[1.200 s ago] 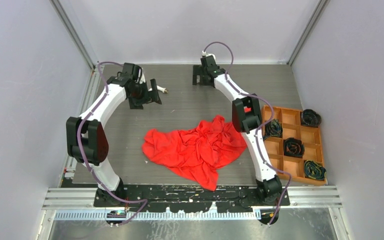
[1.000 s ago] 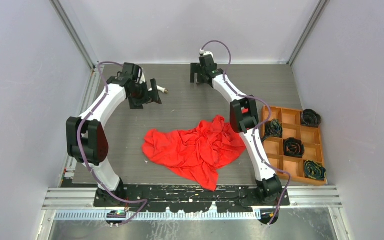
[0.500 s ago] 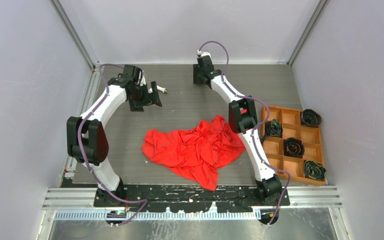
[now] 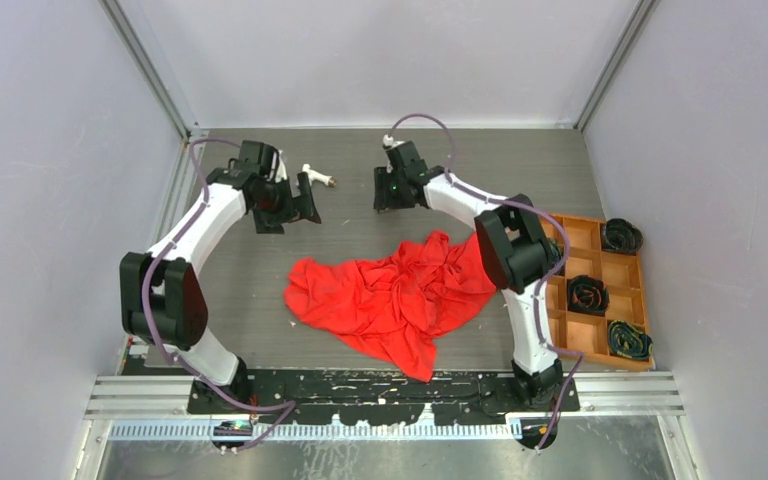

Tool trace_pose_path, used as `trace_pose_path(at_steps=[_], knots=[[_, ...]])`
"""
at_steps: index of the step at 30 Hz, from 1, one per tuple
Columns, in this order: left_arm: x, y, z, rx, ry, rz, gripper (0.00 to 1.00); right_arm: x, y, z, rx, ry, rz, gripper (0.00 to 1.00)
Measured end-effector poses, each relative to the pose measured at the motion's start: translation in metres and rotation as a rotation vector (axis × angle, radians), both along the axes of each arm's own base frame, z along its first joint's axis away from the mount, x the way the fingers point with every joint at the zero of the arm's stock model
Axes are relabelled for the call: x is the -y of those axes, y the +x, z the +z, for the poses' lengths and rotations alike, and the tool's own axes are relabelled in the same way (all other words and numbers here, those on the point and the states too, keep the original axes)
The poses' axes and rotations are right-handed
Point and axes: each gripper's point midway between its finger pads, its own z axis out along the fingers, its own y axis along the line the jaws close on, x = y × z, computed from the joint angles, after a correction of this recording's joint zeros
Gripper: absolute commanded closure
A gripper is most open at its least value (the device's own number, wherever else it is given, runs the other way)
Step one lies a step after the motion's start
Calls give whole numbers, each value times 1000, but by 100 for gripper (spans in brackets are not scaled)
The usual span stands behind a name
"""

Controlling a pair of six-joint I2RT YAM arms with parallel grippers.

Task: Install the water faucets

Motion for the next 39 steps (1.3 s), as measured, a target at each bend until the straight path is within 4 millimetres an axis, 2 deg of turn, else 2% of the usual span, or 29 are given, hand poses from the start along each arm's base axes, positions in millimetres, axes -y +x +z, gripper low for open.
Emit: trace_pose_path(at_steps=[5,8,12,17,23,30,35,39], knots=[[4,-17,3,-22,-76,20,1,-39,-65,16,-39,187,111,58],[12,-20,-1,-58,-203,52,1,-44,-93,15,-57,278,174,57],[22,-21,-7,-107,-380,124,1,-46,-118,18,-71,382,259,56],[49,-13,3,-152,-609,131,0,-65,-134,46,-27,545,416,55],[70,-13,7,-211,-732,75,6,-81,-152,79,19,660,595,53],[85,-18,12,-244,-799,25,12,-83,-163,84,22,666,684,55],[98,-22,0,-295,-820,-1,23,-85,-164,86,27,669,702,55],[105,-30,-14,-352,-836,15,41,-86,-163,91,36,674,710,55]])
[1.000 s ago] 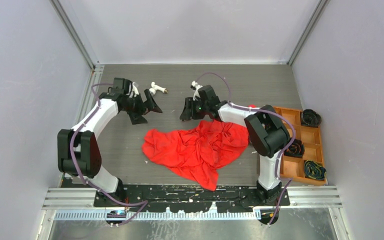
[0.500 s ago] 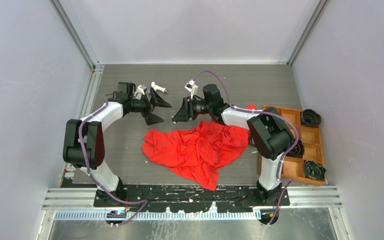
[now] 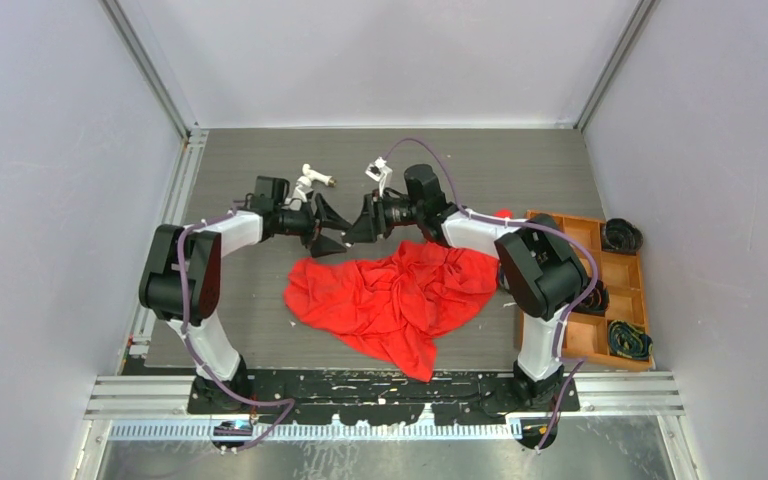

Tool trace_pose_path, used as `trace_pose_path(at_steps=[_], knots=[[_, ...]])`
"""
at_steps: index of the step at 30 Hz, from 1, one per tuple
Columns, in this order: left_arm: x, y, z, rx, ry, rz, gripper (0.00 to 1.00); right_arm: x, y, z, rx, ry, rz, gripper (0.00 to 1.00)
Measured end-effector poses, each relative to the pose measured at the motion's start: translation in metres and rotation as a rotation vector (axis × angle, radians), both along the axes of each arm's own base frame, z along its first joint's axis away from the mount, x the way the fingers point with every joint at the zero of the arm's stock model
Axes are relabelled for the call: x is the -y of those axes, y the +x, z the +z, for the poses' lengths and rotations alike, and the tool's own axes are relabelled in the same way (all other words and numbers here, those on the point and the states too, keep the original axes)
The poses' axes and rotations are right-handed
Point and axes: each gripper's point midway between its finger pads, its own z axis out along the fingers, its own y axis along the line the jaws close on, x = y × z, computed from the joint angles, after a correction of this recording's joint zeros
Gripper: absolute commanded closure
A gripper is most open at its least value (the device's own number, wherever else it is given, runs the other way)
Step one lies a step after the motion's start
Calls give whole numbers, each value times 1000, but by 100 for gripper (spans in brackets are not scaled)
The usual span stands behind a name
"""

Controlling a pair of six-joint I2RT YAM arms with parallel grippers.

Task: Install the water faucets

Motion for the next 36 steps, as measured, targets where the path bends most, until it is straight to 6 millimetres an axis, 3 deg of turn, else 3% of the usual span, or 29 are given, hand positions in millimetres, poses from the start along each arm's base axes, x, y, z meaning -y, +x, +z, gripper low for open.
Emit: trace_pose_path(at_steps=[2,8,9,12,14,19,24,27,34,35,36], knots=[[3,-2,-2,-18,-12,2,48,-1,1,2,4,3,2,55],[8,2,7,8,-47,-1,49,-2,1,5,7,4,2,55],[9,3,7,7,-50,1,47,-3,2,6,9,5,2,55],[9,4,9,17,-56,2,17,-3,3,7,12,6,0,55],[10,5,10,20,-58,2,16,-4,3,8,14,7,0,55],[10,4,8,4,-57,10,40,-4,2,7,9,2,0,55],[9,2,12,12,-56,12,43,-4,3,-1,-7,-13,-3,55],[9,0,19,21,-57,12,52,-5,6,-6,-16,-23,-7,55],[5,0,17,26,-26,26,93,-8,11,-2,-10,-15,-3,54],[4,0,17,29,-26,25,99,-8,11,-3,-12,-15,-3,51],[4,0,17,30,-25,24,100,-8,11,-3,-15,-16,-3,40]])
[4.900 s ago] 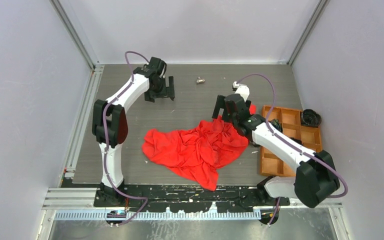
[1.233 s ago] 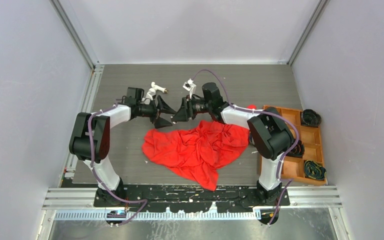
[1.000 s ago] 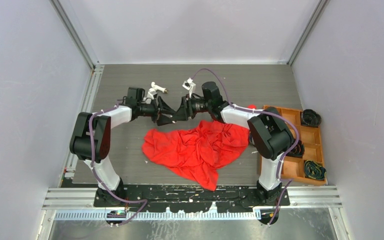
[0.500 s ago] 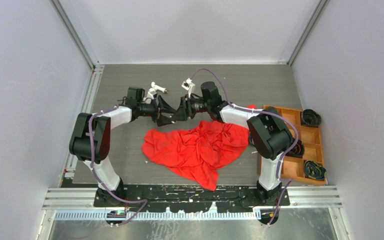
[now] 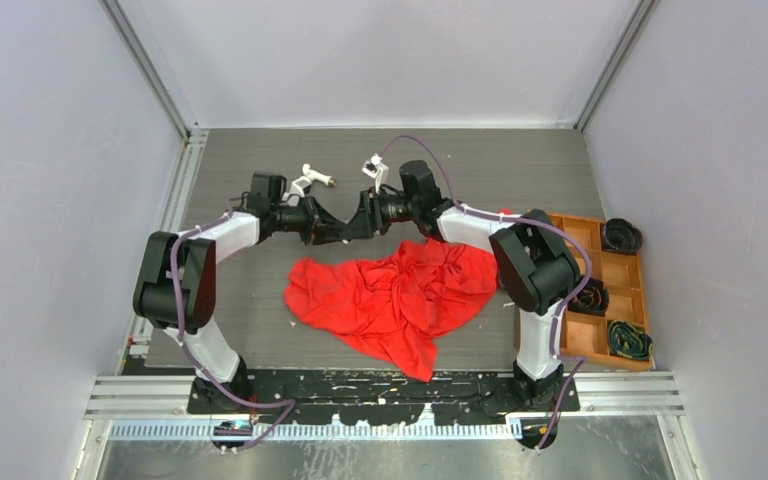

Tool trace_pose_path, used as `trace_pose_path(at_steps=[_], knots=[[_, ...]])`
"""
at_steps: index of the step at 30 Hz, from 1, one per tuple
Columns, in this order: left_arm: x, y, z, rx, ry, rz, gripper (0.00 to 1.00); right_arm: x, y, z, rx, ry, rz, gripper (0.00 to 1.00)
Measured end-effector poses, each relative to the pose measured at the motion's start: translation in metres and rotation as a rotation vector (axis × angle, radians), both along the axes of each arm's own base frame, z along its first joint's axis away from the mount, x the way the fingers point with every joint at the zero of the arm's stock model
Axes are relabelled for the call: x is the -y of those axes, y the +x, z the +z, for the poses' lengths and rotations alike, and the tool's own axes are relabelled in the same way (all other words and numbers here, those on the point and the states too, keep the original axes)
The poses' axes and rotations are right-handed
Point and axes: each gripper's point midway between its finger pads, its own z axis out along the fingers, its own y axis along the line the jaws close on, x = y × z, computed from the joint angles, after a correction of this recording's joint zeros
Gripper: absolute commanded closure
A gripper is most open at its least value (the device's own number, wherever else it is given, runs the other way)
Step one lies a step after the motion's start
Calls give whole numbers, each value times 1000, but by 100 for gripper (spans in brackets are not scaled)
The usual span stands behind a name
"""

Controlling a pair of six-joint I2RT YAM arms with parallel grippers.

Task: Install the water faucets

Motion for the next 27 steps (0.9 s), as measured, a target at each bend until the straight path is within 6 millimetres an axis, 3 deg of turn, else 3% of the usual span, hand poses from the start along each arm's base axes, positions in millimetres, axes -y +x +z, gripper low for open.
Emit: trace_pose_path(at_steps=[4,8,13,16,21,24,27], knots=[[1,-2,1,9,-1,-15,100,0,1,-1,-15,-6,-12,11],[1,-3,5,41,10,-30,100,10,10,-2,-79,-12,-91,4],[-2,1,28,166,24,-18,100,55,22,22,-244,117,-305,4],[-4,10,52,302,31,21,100,69,29,42,-317,259,-405,5],[-8,18,83,500,6,110,100,43,8,67,-443,468,-366,11],[-9,21,86,562,-34,158,100,28,-4,77,-503,573,-303,14],[-8,23,84,582,-88,180,100,25,-6,79,-553,637,-285,16]])
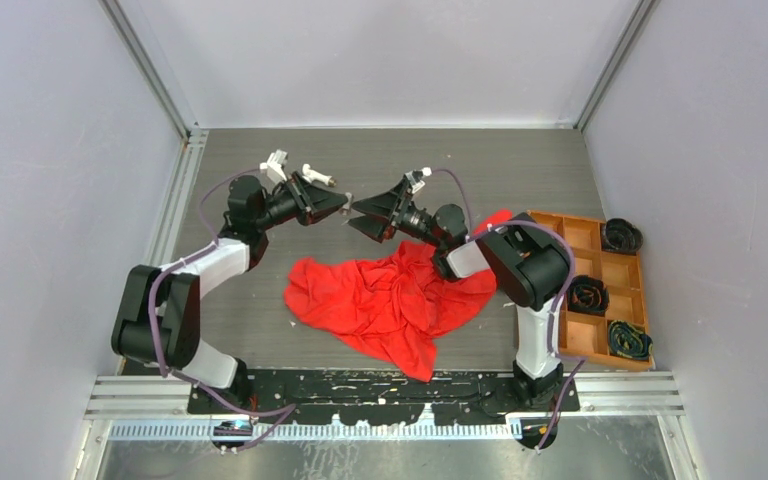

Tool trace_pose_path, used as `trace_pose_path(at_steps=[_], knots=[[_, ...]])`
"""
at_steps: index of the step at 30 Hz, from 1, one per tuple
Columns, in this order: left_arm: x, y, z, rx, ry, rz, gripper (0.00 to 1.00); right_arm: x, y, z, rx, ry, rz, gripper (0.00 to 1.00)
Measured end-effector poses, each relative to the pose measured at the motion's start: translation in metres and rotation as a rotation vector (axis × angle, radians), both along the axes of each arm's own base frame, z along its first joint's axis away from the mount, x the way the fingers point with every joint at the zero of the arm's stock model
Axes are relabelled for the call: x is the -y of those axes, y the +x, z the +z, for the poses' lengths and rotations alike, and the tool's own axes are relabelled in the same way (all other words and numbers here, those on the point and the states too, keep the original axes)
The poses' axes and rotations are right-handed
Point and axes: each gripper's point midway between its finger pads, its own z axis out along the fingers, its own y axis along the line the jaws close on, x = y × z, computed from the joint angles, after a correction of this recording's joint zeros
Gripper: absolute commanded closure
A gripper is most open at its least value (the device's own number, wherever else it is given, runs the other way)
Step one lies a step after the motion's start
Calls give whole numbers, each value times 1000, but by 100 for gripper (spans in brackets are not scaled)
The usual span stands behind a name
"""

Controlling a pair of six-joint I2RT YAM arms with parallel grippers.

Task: Install the water faucets

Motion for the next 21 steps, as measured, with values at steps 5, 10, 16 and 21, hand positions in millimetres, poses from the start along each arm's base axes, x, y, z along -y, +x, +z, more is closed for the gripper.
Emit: trace_pose_path(at_steps=[5,10,16,21], knots=[[4,3,13,81,-88,-20,100,4,8,1,-35,46,-22,23],[6,1,32,163,-144,-48,100,4,13,11,-29,69,-26,29],[7,0,36,184,-169,-59,100,3,13,14,-22,74,-19,35],[7,0,36,187,-173,-60,100,-3,9,19,-2,78,4,38]])
